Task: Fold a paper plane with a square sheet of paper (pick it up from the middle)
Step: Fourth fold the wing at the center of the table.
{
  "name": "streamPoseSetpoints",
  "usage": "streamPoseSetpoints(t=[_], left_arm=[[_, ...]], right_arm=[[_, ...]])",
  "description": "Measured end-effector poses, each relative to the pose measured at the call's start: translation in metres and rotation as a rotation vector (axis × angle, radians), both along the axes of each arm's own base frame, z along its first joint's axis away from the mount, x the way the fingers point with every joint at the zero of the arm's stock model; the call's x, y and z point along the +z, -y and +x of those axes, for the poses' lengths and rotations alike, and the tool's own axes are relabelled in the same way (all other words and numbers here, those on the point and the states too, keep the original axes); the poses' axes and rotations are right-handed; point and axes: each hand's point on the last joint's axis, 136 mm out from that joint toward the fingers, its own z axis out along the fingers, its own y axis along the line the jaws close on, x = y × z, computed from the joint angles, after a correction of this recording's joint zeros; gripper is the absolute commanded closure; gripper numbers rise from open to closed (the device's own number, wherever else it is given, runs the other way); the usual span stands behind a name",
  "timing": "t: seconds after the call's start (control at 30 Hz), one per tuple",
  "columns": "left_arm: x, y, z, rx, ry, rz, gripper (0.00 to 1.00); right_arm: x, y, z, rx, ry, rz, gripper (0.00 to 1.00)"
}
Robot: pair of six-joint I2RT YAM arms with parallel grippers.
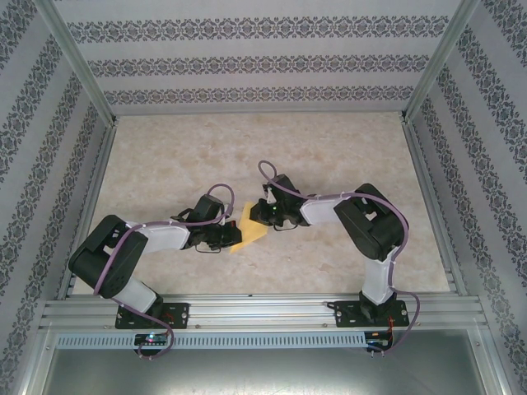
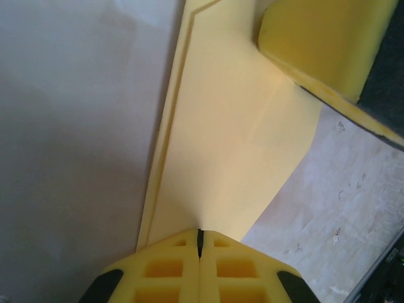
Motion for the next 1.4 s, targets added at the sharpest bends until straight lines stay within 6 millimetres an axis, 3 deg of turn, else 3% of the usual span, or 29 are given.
streamPoseSetpoints(t=[0.3, 0.47, 0.6, 0.77, 0.87, 1.03, 1.23, 1.3, 1.4], left_arm=[[0.000, 0.000, 0.000, -0.002, 0.000, 0.001, 1.00], [0.000, -0.002, -0.003, -0.002, -0.008, 0.007, 1.00], [0.001, -0.001, -0.003, -0.004, -0.010, 0.003, 1.00], [0.001, 0.000, -0.013, 0.005, -0.043, -0.024, 0.95], [0.002, 0.010, -0.028, -0.013, -0.081, -0.045, 0.94], [0.020, 0.030, -0.047, -0.078, -0.082, -0.048, 0.84], [0.076, 0.011, -0.015, 0.001, 0.117, 0.023, 0.70], [0.081, 0.000, -0.002, 0.028, 0.144, 0.056, 0.67], [0.068, -0.015, 0.015, 0.049, 0.124, 0.119, 0.65]], right_arm=[[0.001, 0.062, 0.054, -0.124, 0.013, -0.068, 0.89], [0.002, 0.079, 0.066, -0.148, 0.024, -0.128, 0.88], [0.015, 0.080, 0.058, -0.135, 0.032, -0.136, 0.84], [0.069, 0.079, 0.046, -0.129, 0.137, -0.078, 0.79], [0.087, 0.078, 0.030, -0.124, 0.175, -0.043, 0.74], [0.066, 0.077, -0.013, -0.100, 0.109, -0.052, 0.68], [0.052, 0.073, -0.049, -0.107, 0.051, -0.070, 0.63], [0.052, 0.067, -0.054, -0.106, 0.042, -0.066, 0.62], [0.050, 0.055, -0.060, -0.098, 0.034, -0.057, 0.62]])
